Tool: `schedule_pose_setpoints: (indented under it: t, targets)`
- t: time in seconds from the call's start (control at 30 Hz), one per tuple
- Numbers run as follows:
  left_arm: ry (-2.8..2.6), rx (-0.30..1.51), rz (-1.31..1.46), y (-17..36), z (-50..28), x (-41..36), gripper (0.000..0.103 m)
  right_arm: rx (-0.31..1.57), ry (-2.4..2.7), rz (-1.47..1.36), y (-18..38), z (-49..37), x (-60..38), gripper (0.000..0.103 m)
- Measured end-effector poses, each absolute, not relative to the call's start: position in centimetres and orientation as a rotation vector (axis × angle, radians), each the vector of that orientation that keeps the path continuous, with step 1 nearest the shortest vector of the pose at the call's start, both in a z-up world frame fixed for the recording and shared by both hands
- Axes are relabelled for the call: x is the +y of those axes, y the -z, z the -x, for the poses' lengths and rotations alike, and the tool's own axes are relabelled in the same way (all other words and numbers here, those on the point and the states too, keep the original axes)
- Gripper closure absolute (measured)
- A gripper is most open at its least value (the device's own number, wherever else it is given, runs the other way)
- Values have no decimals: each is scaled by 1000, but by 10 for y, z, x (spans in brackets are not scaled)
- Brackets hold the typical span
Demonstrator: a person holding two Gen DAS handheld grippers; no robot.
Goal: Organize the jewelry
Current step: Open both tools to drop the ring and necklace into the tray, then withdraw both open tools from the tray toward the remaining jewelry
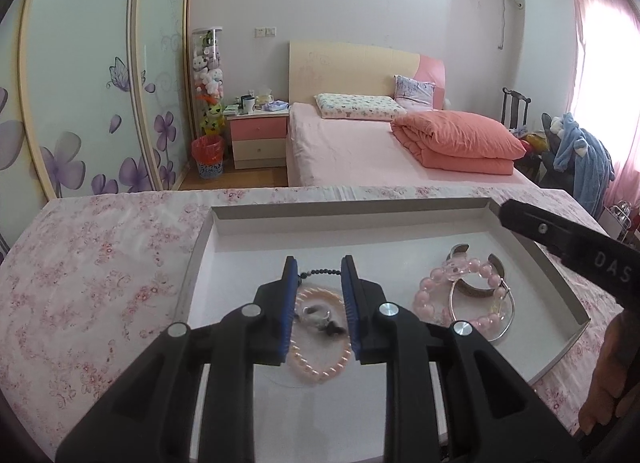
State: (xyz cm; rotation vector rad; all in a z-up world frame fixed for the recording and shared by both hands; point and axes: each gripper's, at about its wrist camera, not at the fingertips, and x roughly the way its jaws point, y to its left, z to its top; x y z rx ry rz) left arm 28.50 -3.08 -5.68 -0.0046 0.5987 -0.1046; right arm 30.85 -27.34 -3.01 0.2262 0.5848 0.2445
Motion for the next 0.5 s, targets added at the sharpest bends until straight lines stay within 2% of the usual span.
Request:
schedule_pose_setpoints:
  t: [0.3,0.5]
  targets:
    - [76,573,9,45,-271,-20,79,578,-235,-216,25,-293,-277,75]
    - [72,553,9,34,-246,-12,72,576,-230,-203,20,-271,-284,75]
